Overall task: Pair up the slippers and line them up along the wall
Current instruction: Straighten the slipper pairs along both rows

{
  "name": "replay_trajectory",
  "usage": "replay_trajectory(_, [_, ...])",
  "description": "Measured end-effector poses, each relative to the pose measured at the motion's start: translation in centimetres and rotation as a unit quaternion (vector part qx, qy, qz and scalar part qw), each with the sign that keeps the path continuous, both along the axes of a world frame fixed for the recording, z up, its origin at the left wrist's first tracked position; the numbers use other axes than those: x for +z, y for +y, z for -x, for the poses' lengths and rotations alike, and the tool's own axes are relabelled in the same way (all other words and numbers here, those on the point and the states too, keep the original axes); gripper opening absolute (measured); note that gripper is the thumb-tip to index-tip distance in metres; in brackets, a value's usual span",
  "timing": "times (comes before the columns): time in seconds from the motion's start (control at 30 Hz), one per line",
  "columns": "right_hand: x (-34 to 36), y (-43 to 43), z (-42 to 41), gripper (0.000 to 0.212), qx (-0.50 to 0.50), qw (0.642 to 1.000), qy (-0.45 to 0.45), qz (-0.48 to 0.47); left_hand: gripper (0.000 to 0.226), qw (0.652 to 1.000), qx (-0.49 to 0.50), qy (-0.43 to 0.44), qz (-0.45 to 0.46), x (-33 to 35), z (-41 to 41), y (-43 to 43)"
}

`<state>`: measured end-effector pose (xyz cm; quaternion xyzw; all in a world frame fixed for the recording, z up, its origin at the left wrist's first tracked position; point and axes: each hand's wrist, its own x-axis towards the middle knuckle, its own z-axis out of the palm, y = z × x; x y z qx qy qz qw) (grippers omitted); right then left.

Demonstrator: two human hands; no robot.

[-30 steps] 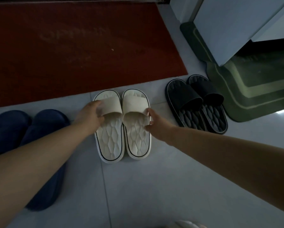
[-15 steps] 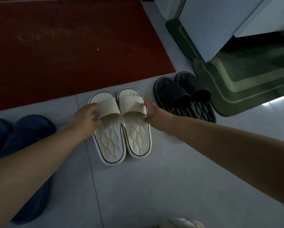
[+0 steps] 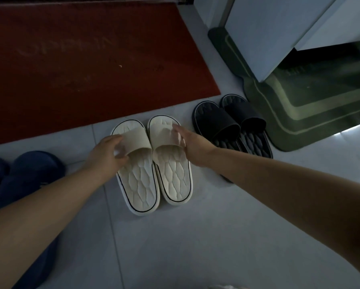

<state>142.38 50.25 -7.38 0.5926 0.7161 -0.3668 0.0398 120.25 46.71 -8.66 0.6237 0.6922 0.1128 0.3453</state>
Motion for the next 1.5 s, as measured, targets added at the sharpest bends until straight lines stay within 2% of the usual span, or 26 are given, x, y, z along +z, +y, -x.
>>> replay_trajectory(0.1, [0.2, -0.1, 0.7, 0.078, 0.058, 0.998, -0.012, -0.001, 0.071, 0.999, 0.007, -0.02, 0.03, 0.5, 0.4, 0.2])
replay_trajectory(0.17, [0.2, -1.0, 2.5, 0.077, 0.104, 0.994, -0.012, -0.041, 0.077, 0.998, 0.025, -0.025, 0.053, 1.4, 1.7, 0.5])
replay_trajectory(0.27, [0.4, -2.2, 7.0, 0.073, 0.163, 0.982, 0.054, -0.084, 0.076, 0.993, 0.08, -0.03, 0.085, 3.6, 5.9, -0.5])
replay_trajectory(0.43, [1.8, -2.4, 16.0, 0.06, 0.265, 0.953, 0.143, -0.016, 0.066, 0.974, 0.178, 0.039, 0.137, 10.6, 16.6, -6.0])
replay_trajectory(0.5, [2.0, -3.0, 19.2, 0.065, 0.276, 0.947, 0.158, 0.037, 0.062, 0.961, 0.226, 0.056, 0.147, 12.5, 20.1, -8.8])
replay_trajectory(0.57, [1.5, -3.8, 21.9, 0.079, 0.293, 0.944, 0.137, 0.065, 0.058, 0.956, 0.249, 0.054, 0.147, 12.2, 22.6, -10.9])
replay_trajectory(0.67, [-0.4, -4.5, 24.9, 0.107, 0.309, 0.947, 0.045, 0.081, 0.062, 0.969, 0.166, 0.079, 0.162, 8.5, 24.4, -12.2])
replay_trajectory(0.77, [-1.6, -4.8, 26.9, 0.12, 0.313, 0.947, -0.042, 0.063, 0.075, 0.975, 0.085, 0.097, 0.181, 3.5, 25.0, -12.0])
replay_trajectory(0.87, [-1.0, -5.3, 27.9, 0.118, 0.314, 0.943, -0.107, 0.032, 0.079, 0.979, 0.028, 0.135, 0.151, 2.0, 25.5, -12.1])
replay_trajectory(1.03, [0.3, -6.0, 26.8, 0.105, 0.262, 0.944, -0.199, 0.032, 0.078, 0.985, -0.096, 0.005, 0.14, 4.0, 26.5, -11.9])
replay_trajectory(1.1, [1.3, -6.4, 27.4, 0.109, 0.247, 0.934, -0.257, 0.038, 0.078, 0.977, -0.155, -0.015, 0.144, 5.0, 26.9, -12.0])
replay_trajectory(1.17, [2.8, -7.3, 29.4, 0.111, 0.25, 0.922, -0.294, 0.034, 0.078, 0.966, -0.227, 0.0, 0.12, 6.0, 29.2, -12.0])
replay_trajectory(1.23, [4.7, -8.8, 32.9, 0.108, 0.264, 0.929, -0.257, 0.043, 0.073, 0.957, -0.275, 0.028, 0.083, 7.5, 33.8, -12.0])
replay_trajectory(1.3, [6.4, -11.0, 37.4, 0.1, 0.273, 0.941, -0.195, 0.048, 0.069, 0.96, -0.269, 0.056, 0.053, 9.1, 40.2, -12.6])
replay_trajectory(1.4, [7.2, -14.8, 45.3, 0.079, 0.285, 0.951, -0.117, 0.007, 0.064, 0.976, -0.186, 0.106, 0.051, 10.1, 52.5, -15.6])
replay_trajectory(1.5, [6.2, -18.5, 53.4, 0.077, 0.304, 0.951, -0.056, -0.013, 0.069, 0.981, -0.03, 0.162, 0.098, 9.0, 65.1, -21.1])
